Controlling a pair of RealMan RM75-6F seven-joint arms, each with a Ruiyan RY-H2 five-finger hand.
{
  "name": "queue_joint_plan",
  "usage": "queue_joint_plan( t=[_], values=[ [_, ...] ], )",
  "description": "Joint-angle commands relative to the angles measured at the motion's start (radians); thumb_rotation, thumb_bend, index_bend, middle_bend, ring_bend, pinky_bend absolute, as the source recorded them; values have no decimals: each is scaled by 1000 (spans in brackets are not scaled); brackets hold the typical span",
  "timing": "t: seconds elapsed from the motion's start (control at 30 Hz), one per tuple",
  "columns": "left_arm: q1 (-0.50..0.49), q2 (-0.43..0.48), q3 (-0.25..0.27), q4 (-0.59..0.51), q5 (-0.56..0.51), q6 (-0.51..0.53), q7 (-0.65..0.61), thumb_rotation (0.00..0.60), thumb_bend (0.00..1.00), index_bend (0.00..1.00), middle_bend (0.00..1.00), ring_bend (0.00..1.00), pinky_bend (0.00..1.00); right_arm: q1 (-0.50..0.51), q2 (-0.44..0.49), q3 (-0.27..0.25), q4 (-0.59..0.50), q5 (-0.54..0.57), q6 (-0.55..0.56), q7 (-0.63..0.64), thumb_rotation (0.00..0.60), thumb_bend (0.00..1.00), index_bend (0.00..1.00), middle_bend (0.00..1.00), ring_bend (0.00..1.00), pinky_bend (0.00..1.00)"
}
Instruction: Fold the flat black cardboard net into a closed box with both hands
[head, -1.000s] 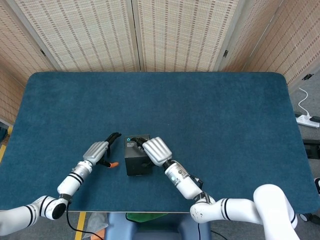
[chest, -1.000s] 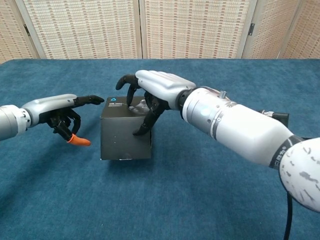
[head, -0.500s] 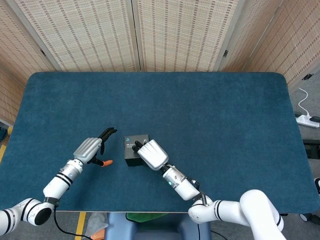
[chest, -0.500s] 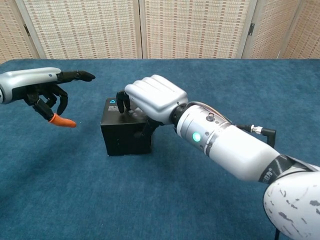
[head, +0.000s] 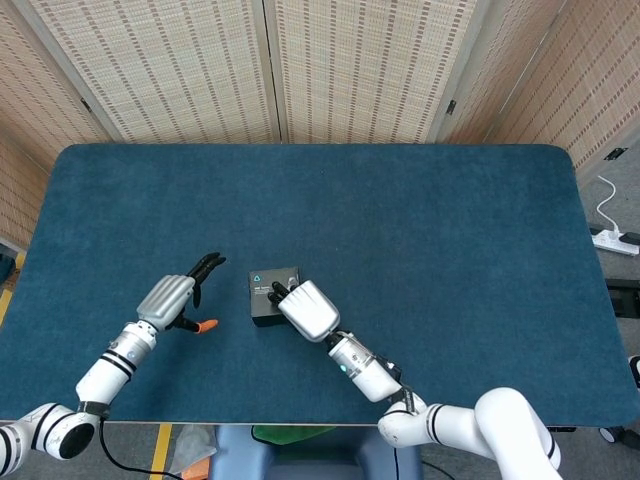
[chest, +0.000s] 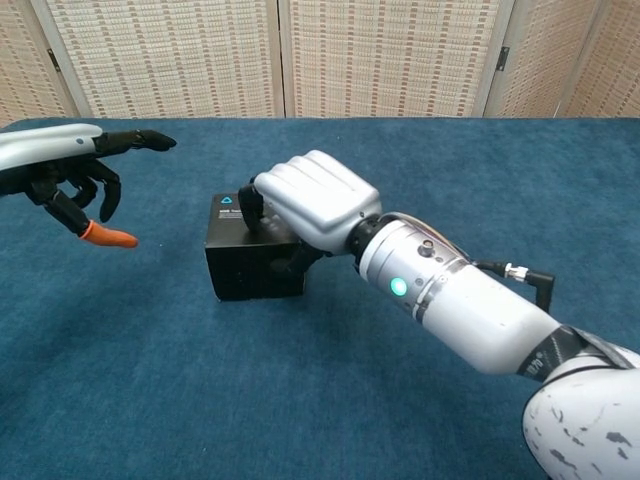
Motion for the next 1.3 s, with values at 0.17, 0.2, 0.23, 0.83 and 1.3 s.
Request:
queue_joint_plan(
  t=[0.17, 0.2, 0.23, 0.83, 1.3],
  values=[
    [48, -58, -18, 69, -56, 160, 256, 600, 218, 5, 44, 356, 616, -67, 132, 29, -171, -56, 122, 54, 600, 435, 289, 281, 577, 997],
    [54, -56, -18, 69, -59, 174, 275, 600, 219, 35, 51, 331, 565, -80, 156, 29, -199, -53, 130, 53, 600, 435, 260, 265, 529, 978],
    [64, -52, -18, 67, -58, 197, 300, 600, 219, 68, 58, 320, 525, -100, 192, 28, -239, -48, 139, 50, 600, 435, 230, 255, 475, 939],
    [245, 10, 7, 16, -25, 440, 372, 600, 218, 150, 159, 245, 346, -473, 781, -120, -697, 1, 294, 183, 600, 435, 122, 158, 108, 354],
    [258, 8, -11, 16, -14, 426, 377, 600, 218, 137, 152, 211, 313, -498, 782, -86, -697, -20, 263, 181, 600, 435, 108, 132, 76, 284]
  ],
)
